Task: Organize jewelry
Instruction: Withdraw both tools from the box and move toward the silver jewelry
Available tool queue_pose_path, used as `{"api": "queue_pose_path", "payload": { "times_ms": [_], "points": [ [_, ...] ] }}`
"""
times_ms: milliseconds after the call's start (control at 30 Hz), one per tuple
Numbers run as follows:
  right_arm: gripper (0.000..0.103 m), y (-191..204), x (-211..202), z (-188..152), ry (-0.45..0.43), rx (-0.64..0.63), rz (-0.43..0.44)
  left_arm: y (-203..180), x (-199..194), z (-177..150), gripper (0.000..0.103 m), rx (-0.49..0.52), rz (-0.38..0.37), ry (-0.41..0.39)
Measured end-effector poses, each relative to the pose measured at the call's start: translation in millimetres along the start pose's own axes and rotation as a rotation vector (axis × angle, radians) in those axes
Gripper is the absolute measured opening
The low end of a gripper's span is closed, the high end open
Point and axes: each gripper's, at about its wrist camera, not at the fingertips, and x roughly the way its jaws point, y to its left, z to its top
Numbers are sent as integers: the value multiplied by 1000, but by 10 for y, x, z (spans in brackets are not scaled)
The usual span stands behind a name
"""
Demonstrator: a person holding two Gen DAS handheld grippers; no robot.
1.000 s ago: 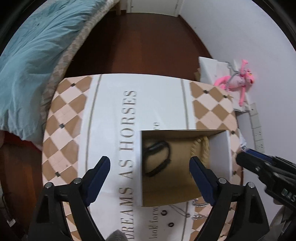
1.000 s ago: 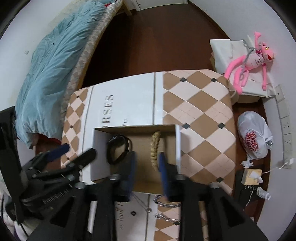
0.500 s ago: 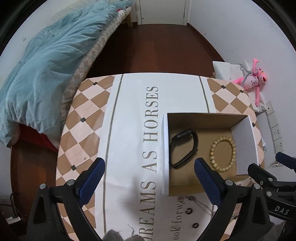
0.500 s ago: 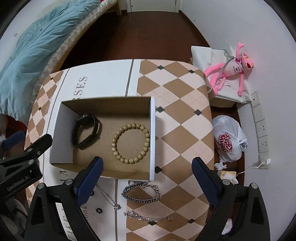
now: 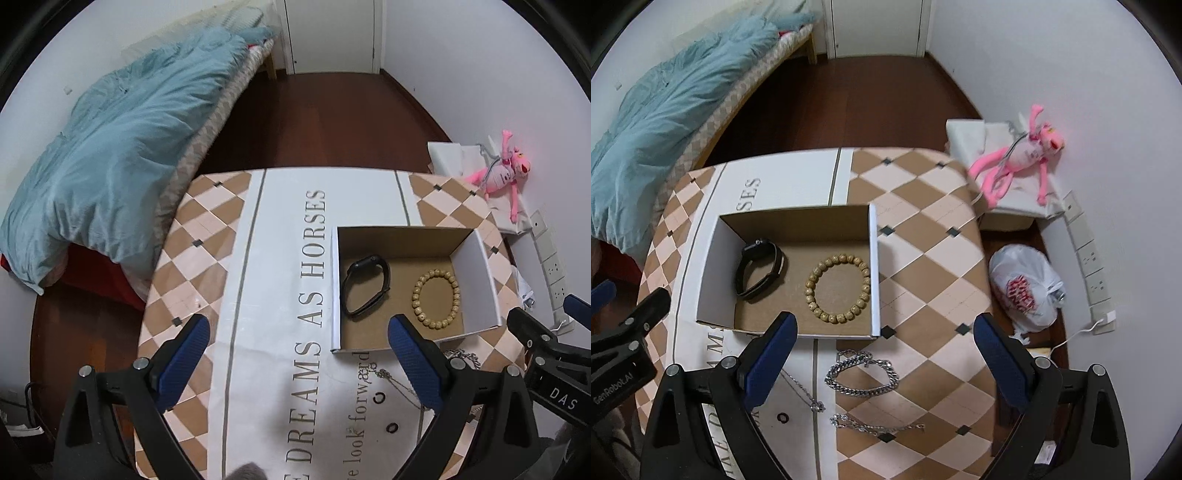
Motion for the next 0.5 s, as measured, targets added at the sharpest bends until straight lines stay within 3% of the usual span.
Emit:
{"api": "queue_pose_path", "payload": {
  "times_ms": [500],
  "points": [
    [98, -116, -936, -243, -170, 51, 15, -22, -692, -209, 99, 9, -48, -114]
  ]
}}
